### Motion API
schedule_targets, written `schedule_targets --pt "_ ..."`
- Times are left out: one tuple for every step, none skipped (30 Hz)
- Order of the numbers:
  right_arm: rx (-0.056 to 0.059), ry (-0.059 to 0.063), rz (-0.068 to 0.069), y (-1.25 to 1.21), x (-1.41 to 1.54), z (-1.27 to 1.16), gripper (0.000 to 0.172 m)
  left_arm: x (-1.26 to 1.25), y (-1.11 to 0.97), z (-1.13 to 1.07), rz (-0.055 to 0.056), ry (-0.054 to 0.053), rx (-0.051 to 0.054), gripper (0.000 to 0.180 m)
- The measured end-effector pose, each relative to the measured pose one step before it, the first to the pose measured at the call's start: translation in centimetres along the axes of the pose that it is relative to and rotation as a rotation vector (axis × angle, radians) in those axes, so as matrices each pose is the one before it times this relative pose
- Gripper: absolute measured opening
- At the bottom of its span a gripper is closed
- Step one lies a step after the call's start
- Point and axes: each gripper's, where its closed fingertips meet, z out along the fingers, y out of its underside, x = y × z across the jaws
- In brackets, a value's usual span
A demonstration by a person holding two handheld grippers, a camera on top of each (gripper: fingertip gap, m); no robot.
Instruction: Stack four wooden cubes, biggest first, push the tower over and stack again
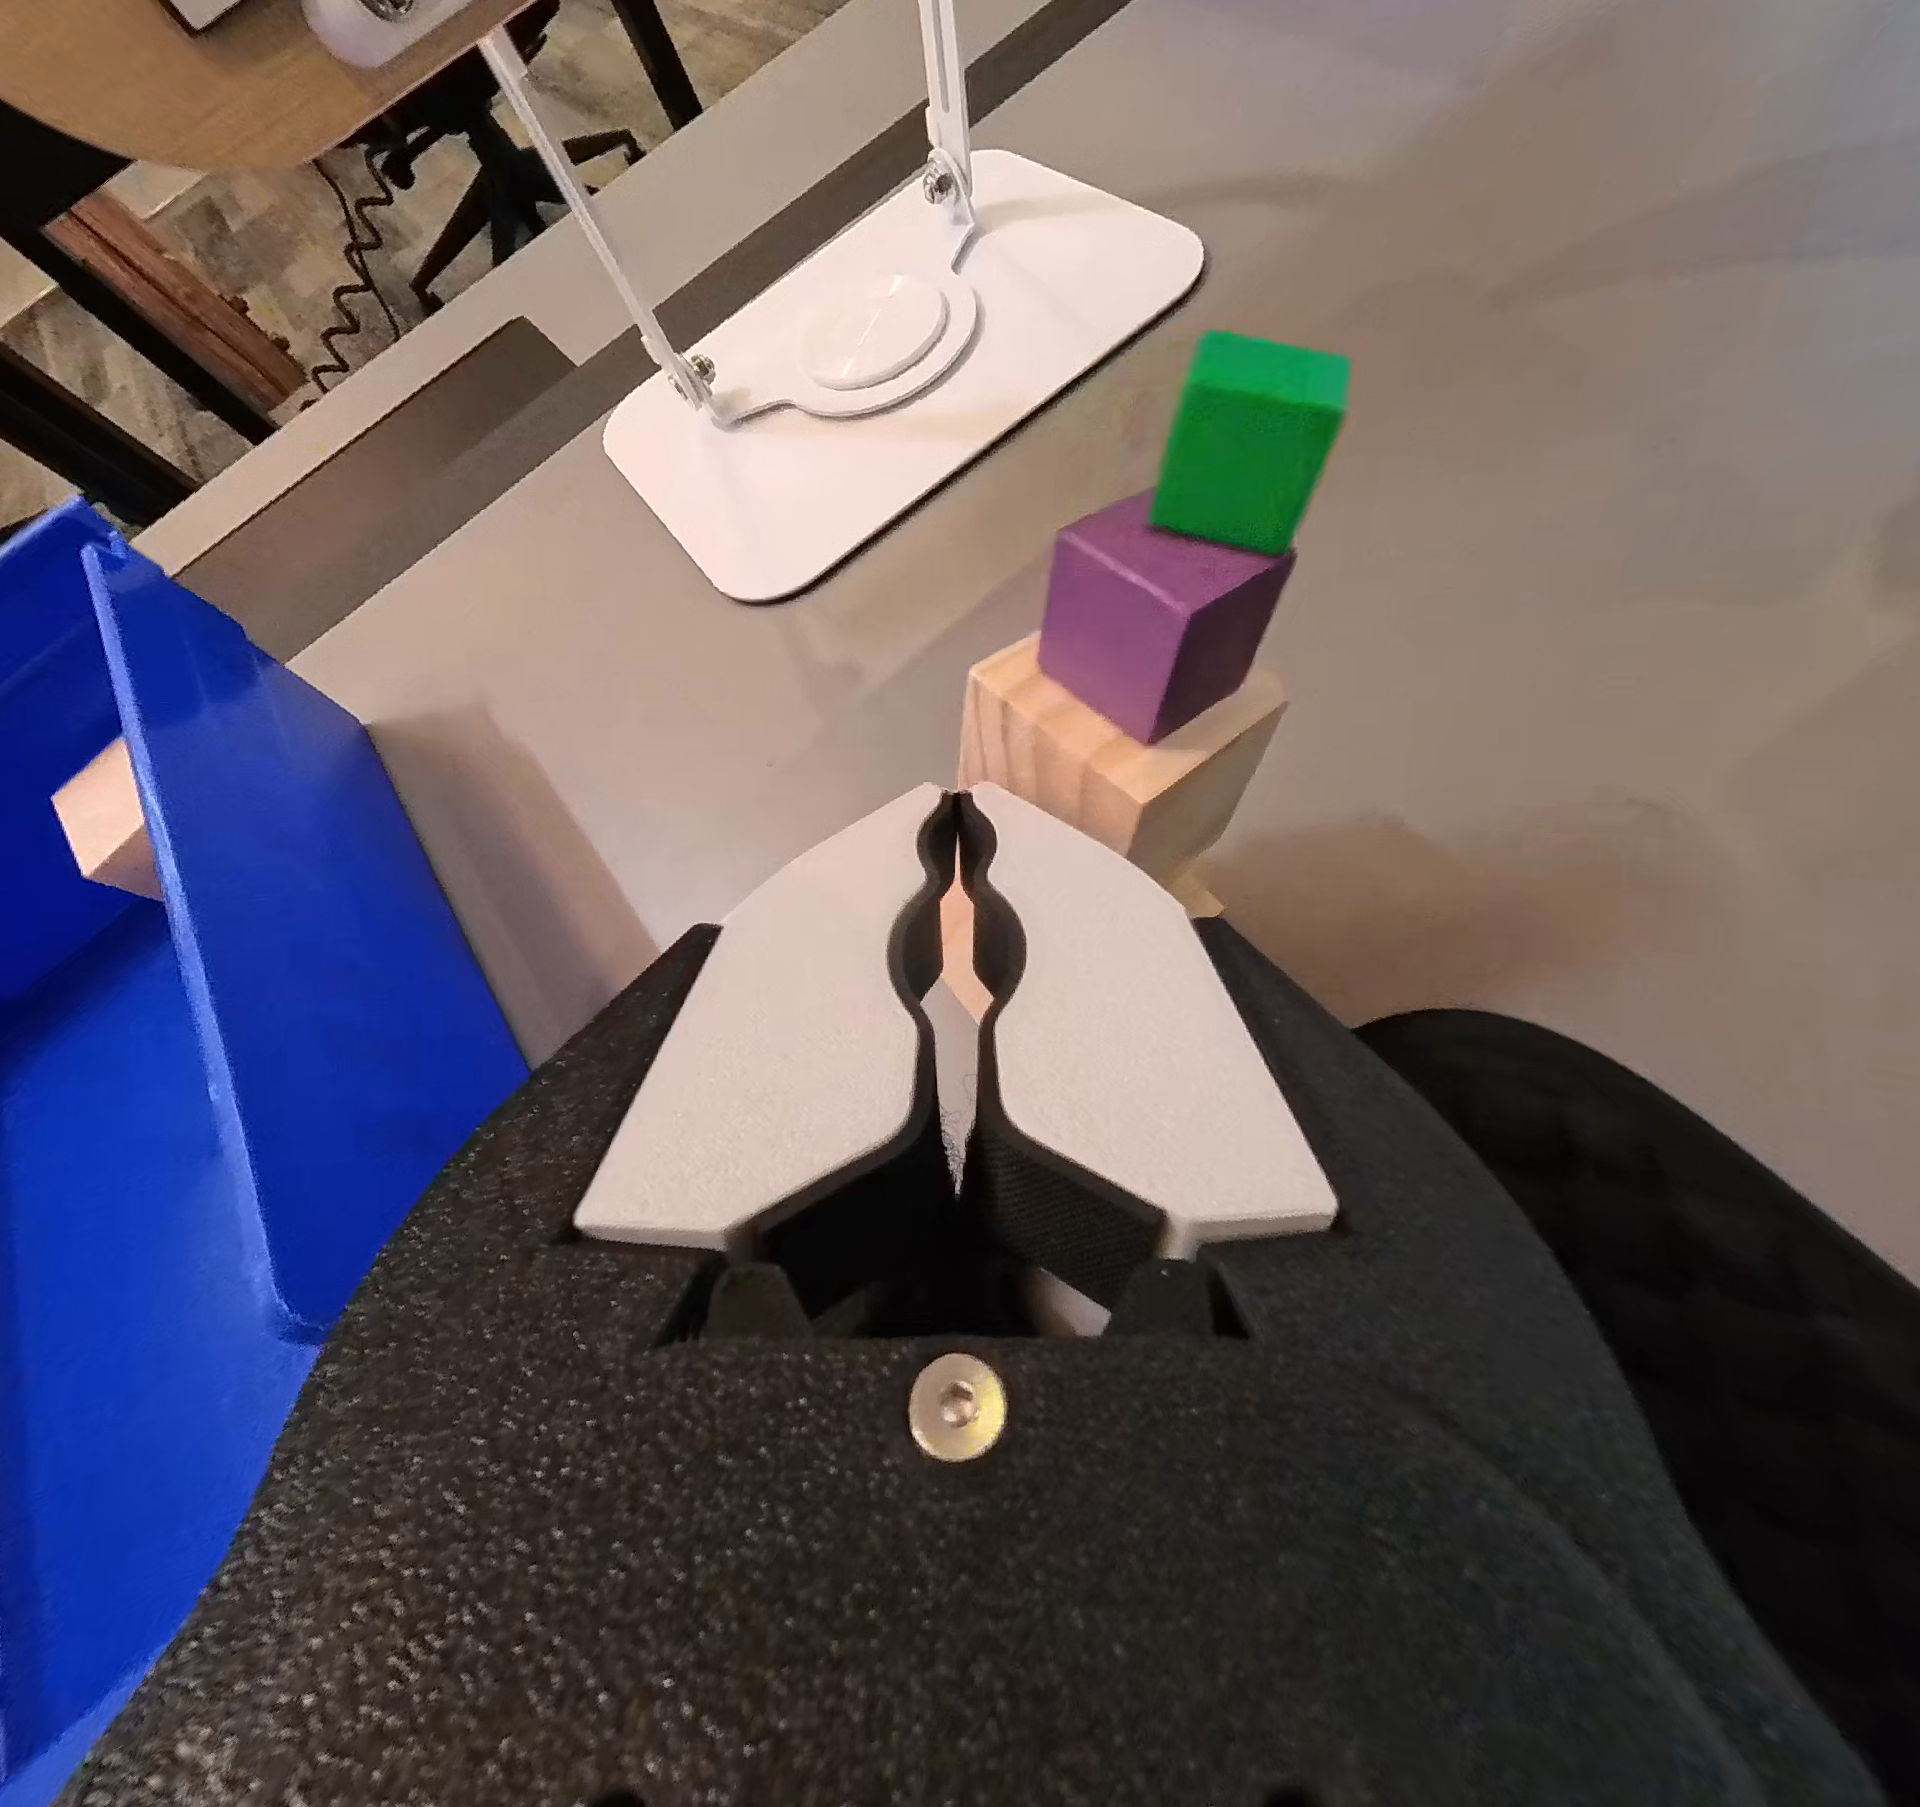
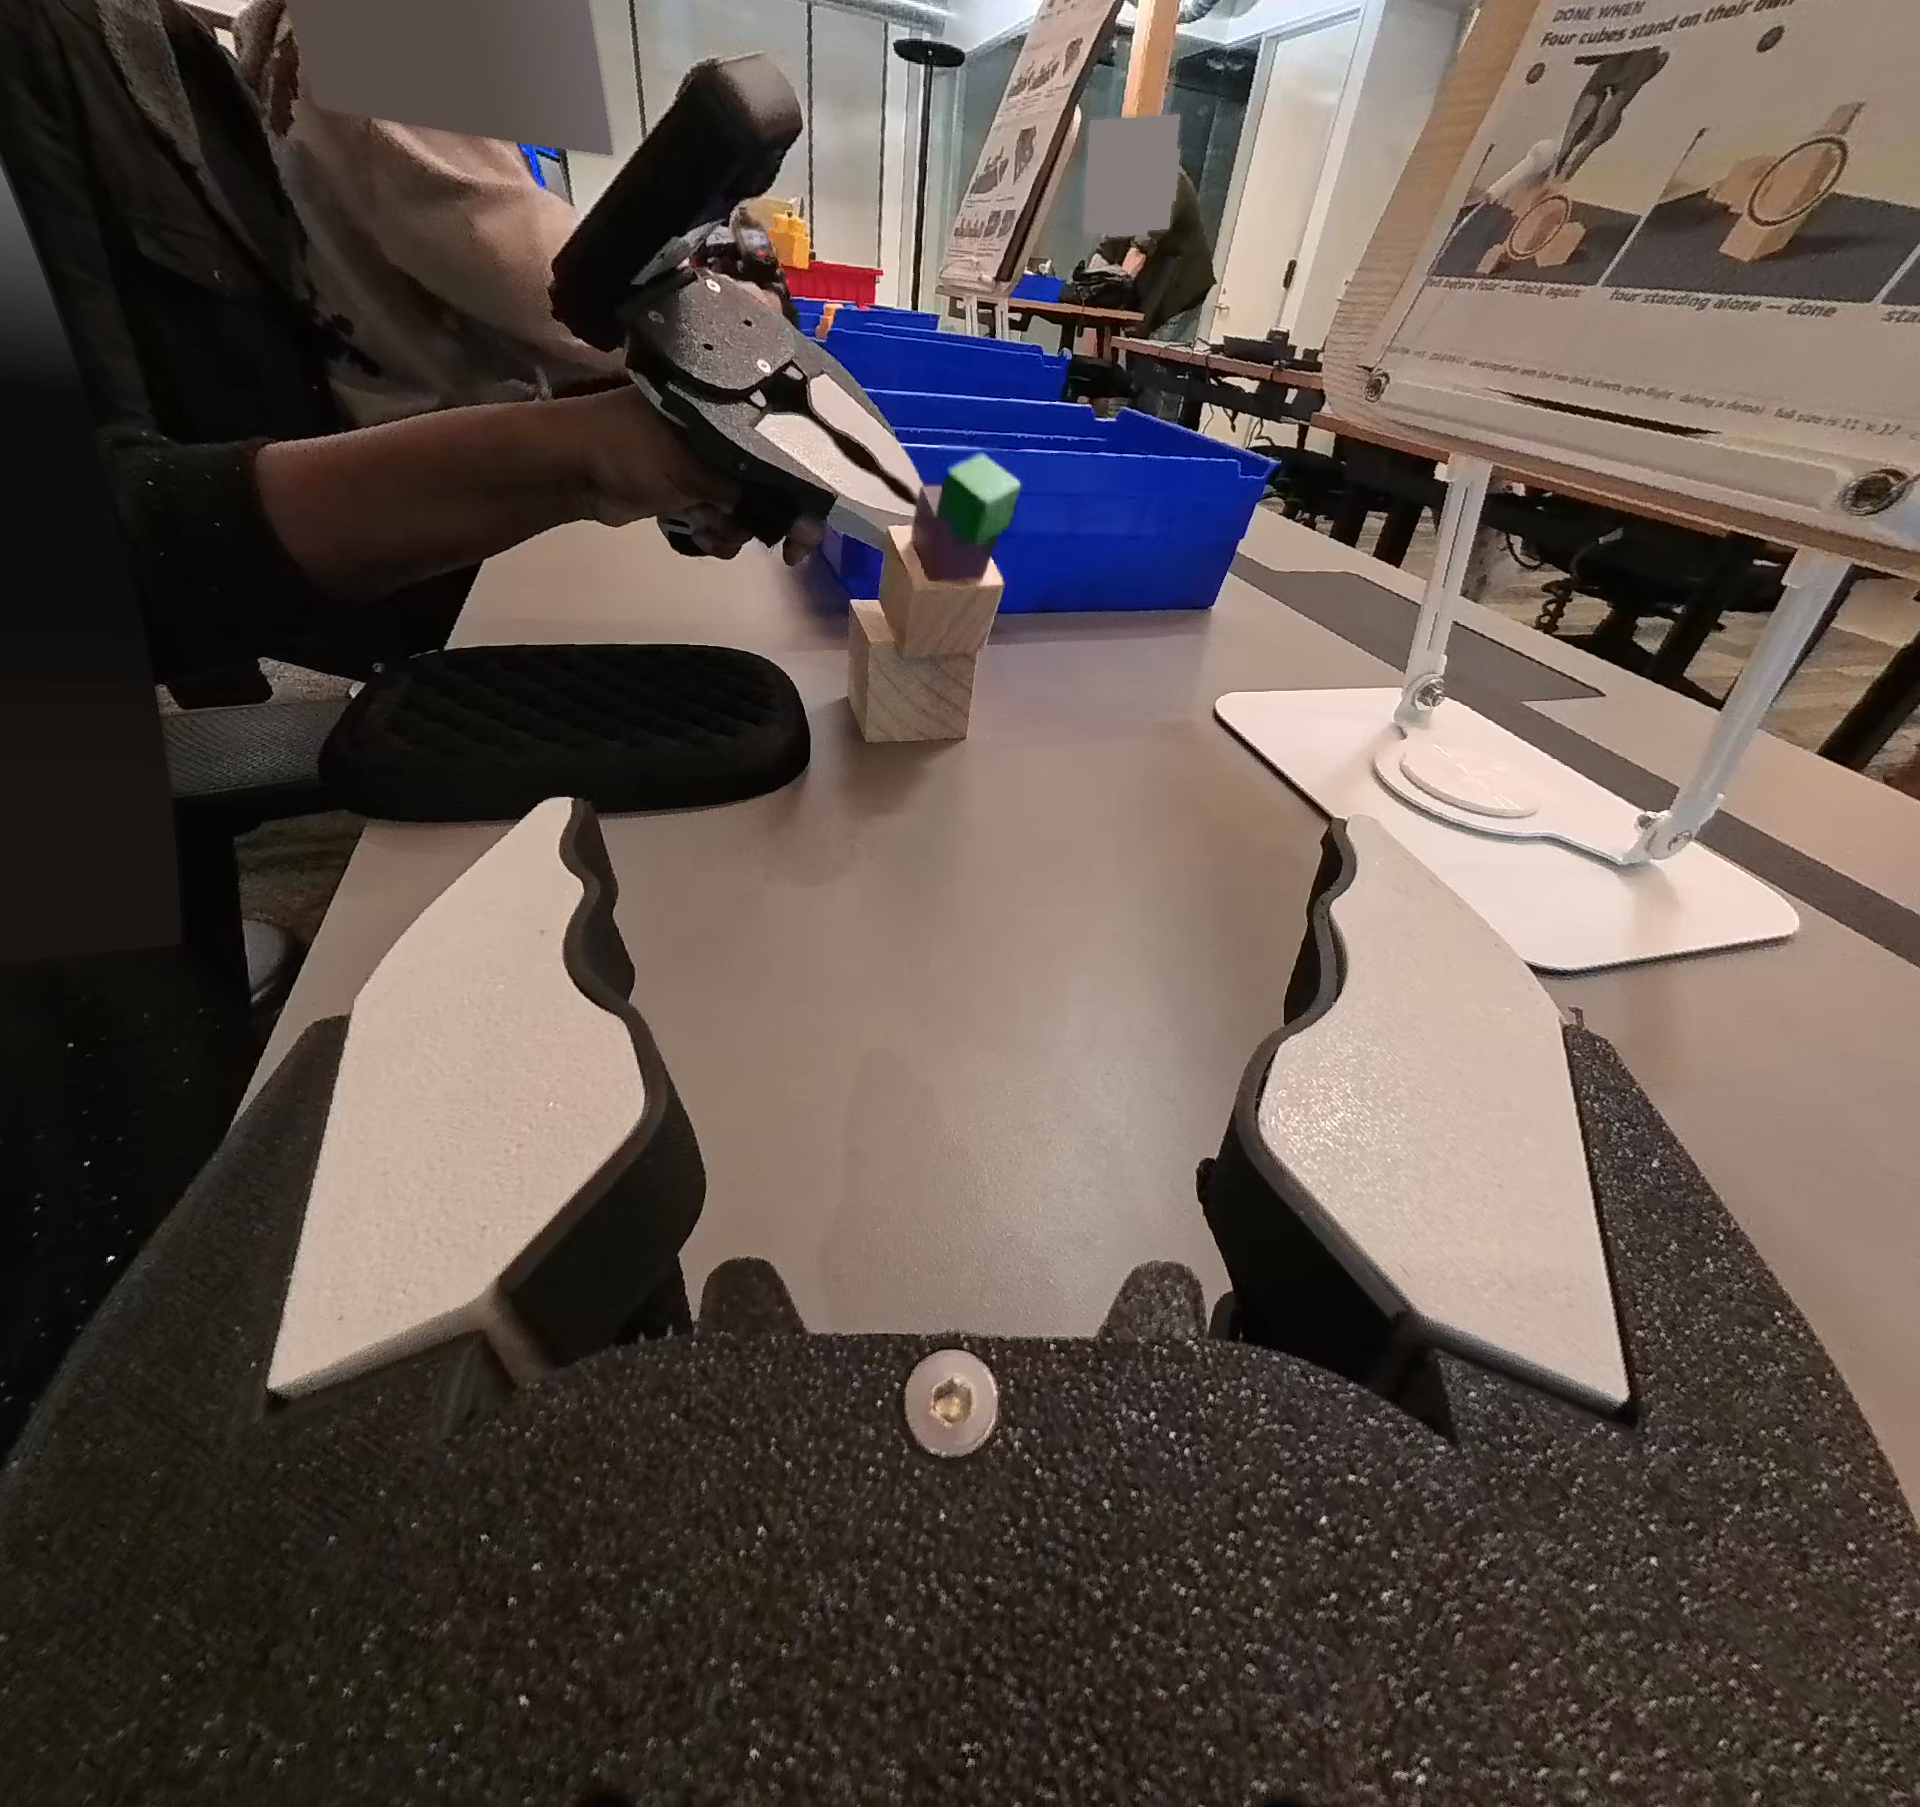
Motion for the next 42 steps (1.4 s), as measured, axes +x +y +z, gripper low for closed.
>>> schedule_targets --pt "0.001 0.0001 0.0003 -0.011 0.013 -0.01 0.124 -0.023 -0.067 -0.024 -0.0004 -0.0018 0.0025 0.0" --pt "0.0004 -0.0001 0.0003 -0.005 0.001 -0.016 0.124 -0.01 -0.063 -0.033 0.0 0.0003 0.0032 0.0" --pt "0.0 0.0003 0.0006 0.001 0.009 0.002 0.124 -0.045 -0.021 -0.033 -0.0005 -0.0014 0.0017 0.0" --pt "-0.0001 -0.0005 0.0007 0.003 -0.002 0.001 0.124 -0.04 0.001 -0.048 -0.0003 -0.0013 0.0015 0.0" --pt "0.0 -0.0008 0.0003 0.001 0.0 -0.007 0.124 -0.04 0.015 -0.04 -0.0006 -0.0013 0.0008 0.0" --pt "-0.0001 -0.0006 0.0002 0.002 0.001 0.001 0.124 -0.041 0.018 -0.036 -0.0004 -0.0008 0.0003 0.0" --pt "0.0003 0.0002 0.0 -0.004 0.002 0.002 0.124 -0.036 0.021 -0.04 -0.0009 -0.0018 0.0012 0.0" --pt "0.0005 0.0004 -0.0004 -0.007 0.0 -0.008 0.123 -0.038 -0.001 -0.045 -0.0008 -0.0014 0.0029 0.0" --pt "0.0001 0.0 -0.0006 -0.002 -0.003 -0.011 0.123 -0.065 0.003 -0.041 -0.0025 -0.0034 0.0027 0.0" --pt "0.0003 0.0003 -0.0008 0.004 -0.01 -0.002 0.123 -0.031 -0.015 -0.047 -0.0025 -0.0015 0.0033 0.0" --pt "0.0006 0.0008 -0.0004 -0.008 0.006 -0.008 0.123 -0.019 -0.014 -0.055 -0.0023 -0.0003 0.0037 0.0" --pt "0.0 0.0002 0.0 0.0 0.002 0.0 0.123 -0.014 -0.017 -0.052 -0.0018 -0.0008 0.0033 0.0" --pt "-0.0001 0.0 0.0 0.001 0.002 -0.01 0.123 -0.017 -0.019 -0.066 -0.0008 -0.0013 0.0027 0.0" --pt "0.0 -0.0002 0.0001 0.001 0.006 0.002 0.123 -0.01 -0.035 -0.066 -0.0002 -0.0008 0.0029 0.0" --pt "-0.0002 0.0003 0.0002 0.012 0.002 -0.001 0.123 -0.03 -0.063 -0.077 -0.0006 -0.0019 0.0043 0.0" --pt "-0.0006 -0.0002 0.0005 0.009 0.002 0.007 0.123 -0.036 -0.09 -0.095 -0.0015 -0.0027 0.0058 0.0" --pt "-0.0002 -0.0004 0.0003 0.002 -0.008 -0.001 0.123 -0.012 -0.14 -0.117 -0.0023 -0.0011 0.0087 0.0" --pt "0.0003 -0.0003 0.0003 -0.002 0.006 -0.006 0.123 0.007 -0.195 -0.152 -0.0044 -0.0008 0.0115 0.0" --pt "0.0004 0.0002 0.0003 -0.005 0.002 -0.007 0.123 0.026 -0.226 -0.167 -0.0058 -0.0005 0.0128 0.0" --pt "0.0007 0.0004 0.0005 -0.008 0.014 -0.003 0.123 0.078 -0.236 -0.201 -0.0057 0.0022 0.0122 0.0" --pt "0.0007 0.0006 0.0005 0.001 0.007 -0.014 0.122 0.156 -0.259 -0.222 -0.006 0.0047 0.0129 0.0" --pt "0.0001 0.0 -0.0001 -0.001 0.001 0.001 0.122 0.234 -0.305 -0.233 -0.0066 0.0083 0.0171 0.0" --pt "-0.0004 -0.0001 -0.0002 0.005 0.0 -0.003 0.122 0.308 -0.353 -0.242 -0.0071 0.0109 0.021 0.0" --pt "-0.0005 0.0 -0.0004 0.006 -0.009 0.004 0.122 0.332 -0.37 -0.233 -0.0104 0.0101 0.0237 0.012" --pt "-0.0004 0.0 -0.001 0.005 -0.004 0.004 0.122 0.321 -0.315 -0.209 -0.0138 0.0081 0.0202 0.022" --pt "-0.0003 0.0001 -0.0006 0.002 -0.007 0.006 0.122 0.471 -0.331 -0.208 -0.0116 0.0167 0.0223 0.029" --pt "0.0002 0.0002 -0.0001 -0.003 -0.007 -0.001 0.122 0.537 -0.411 -0.204 -0.0123 0.0185 0.0306 0.04" --pt "0.0003 0.0001 -0.0003 -0.003 0.006 -0.008 0.122 0.652 -0.559 -0.215 -0.0104 0.0237 0.0428 0.05" --pt "0.0005 -0.0001 -0.0003 -0.007 -0.007 -0.008 0.122 0.914 -0.651 -0.248 -0.0063 0.0388 0.0509 0.056" --pt "0.001 0.0002 -0.0003 -0.013 -0.001 -0.015 0.122 1.052 -0.76 -0.263 -0.0049 0.0468 0.0599 0.063" --pt "0.0011 0.0005 -0.0003 -0.014 0.0 -0.004 0.121 1.112 -0.793 -0.247 -0.0051 0.0483 0.0637 0.072" --pt "0.0009 0.0002 -0.0001 -0.011 0.008 -0.013 0.121 1.065 -0.702 -0.238 -0.0068 0.0458 0.0588 0.078" --pt "0.0008 0.0004 0.0001 -0.002 -0.005 -0.006 0.121 1.017 -0.594 -0.205 -0.0082 0.0432 0.0536 0.084" --pt "0.0004 0.0004 0.0001 -0.005 0.006 -0.007 0.121 0.758 -0.4 -0.155 -0.0129 0.0268 0.0412 0.09" --pt "-0.0003 -0.0003 -0.0001 0.004 -0.003 -0.002 0.121 0.613 -0.159 -0.092 -0.0119 0.021 0.0241 0.097" --pt "-0.0005 0.0 0.0 0.006 -0.002 0.006 0.121 0.605 0.017 -0.071 -0.0058 0.0225 0.0115 0.105" --pt "-0.0005 0.0007 -0.0001 0.006 0.007 0.006 0.121 0.492 0.147 -0.047 0.0 0.0173 0.0043 0.112" --pt "-0.0002 0.0004 -0.0007 0.002 -0.001 0.006 0.121 0.4 0.248 -0.009 0.0015 0.0104 -0.001 0.121" --pt "0.0 0.0005 -0.0007 -0.001 0.002 -0.002 0.121 0.394 0.347 0.011 0.0031 0.0115 -0.0083 0.129" --pt "0.0 0.0002 -0.0002 0.0 0.005 0.0 0.121 0.435 0.405 0.044 0.0049 0.0142 -0.0128 0.137" --pt "0.0001 0.0 0.0001 -0.001 -0.001 0.001 0.121 0.374 0.373 0.056 0.0042 0.0092 -0.0122 0.144" --pt "0.0002 0.0 0.0008 -0.002 0.004 0.004 0.121 0.448 0.338 0.038 0.0074 0.0138 -0.0115 0.146"
